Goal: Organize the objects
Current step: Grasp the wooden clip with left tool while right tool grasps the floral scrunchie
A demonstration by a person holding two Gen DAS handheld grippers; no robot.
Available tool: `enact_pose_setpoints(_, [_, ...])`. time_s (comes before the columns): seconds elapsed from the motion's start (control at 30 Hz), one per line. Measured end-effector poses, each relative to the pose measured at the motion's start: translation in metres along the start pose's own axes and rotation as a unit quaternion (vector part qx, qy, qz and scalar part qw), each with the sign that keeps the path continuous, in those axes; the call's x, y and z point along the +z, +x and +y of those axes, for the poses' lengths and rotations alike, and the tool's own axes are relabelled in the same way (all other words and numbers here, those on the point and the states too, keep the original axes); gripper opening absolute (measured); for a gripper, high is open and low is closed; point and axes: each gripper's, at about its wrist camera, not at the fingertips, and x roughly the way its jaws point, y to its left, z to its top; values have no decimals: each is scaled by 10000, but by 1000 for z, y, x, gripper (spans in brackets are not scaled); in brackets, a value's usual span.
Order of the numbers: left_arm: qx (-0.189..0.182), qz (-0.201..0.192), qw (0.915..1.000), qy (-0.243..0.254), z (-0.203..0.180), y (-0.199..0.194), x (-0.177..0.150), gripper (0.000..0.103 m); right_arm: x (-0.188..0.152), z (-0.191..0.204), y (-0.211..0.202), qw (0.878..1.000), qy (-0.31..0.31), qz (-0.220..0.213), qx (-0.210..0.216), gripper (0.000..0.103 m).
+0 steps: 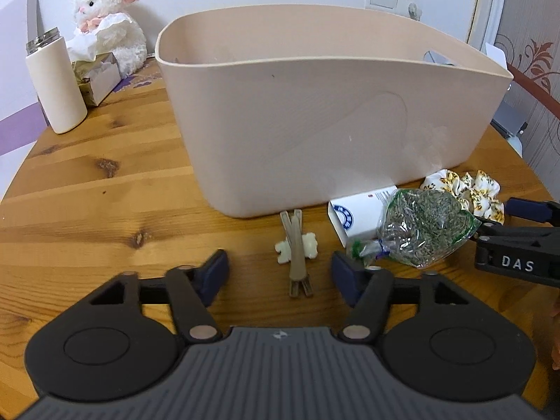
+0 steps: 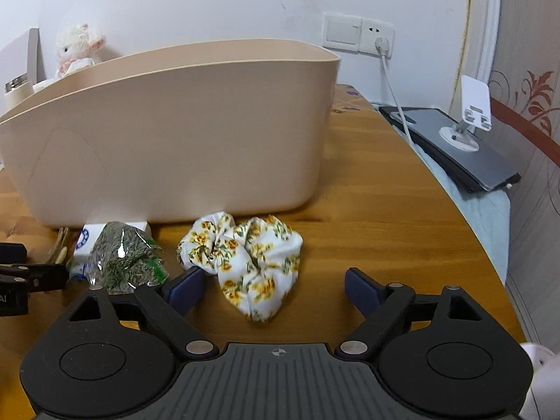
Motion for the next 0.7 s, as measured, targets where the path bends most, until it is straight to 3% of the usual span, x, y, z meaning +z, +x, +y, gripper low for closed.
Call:
enact_pose_setpoints(0.07, [-24, -4, 10000, -22, 3, 0, 2, 43, 2, 2, 2, 9999, -49, -48, 76, 74])
enact_pose_setpoints(0.13, [-67, 13, 10000, -33, 7, 0, 4, 38, 3, 6, 2, 9998, -106, -87, 166, 55])
enact_pose_setpoints(0.17, [-76, 9, 10000, -20, 7, 0, 4, 28, 2, 8, 1, 9997, -137, -104, 198, 50])
enact_pose_setpoints(0.23, [-147, 19, 9999, 2, 7, -1, 3, 25, 2, 12, -1, 9994, -188, -141, 247, 25])
enact_pose_setpoints(0.3, [-147, 3, 9999, 31, 6, -2, 2, 24, 1, 15, -3, 9993, -227, -148, 247, 16])
enact_pose_setpoints(0.47, [-186, -32, 9998, 96, 4, -12, -3, 14, -3, 17, -12, 9994, -203, -77, 279, 12])
enact_pose_setpoints(0.7, [-345, 40, 9994, 36, 7, -21, -9, 14, -6, 16, -40, 9993, -141, -223, 260, 12])
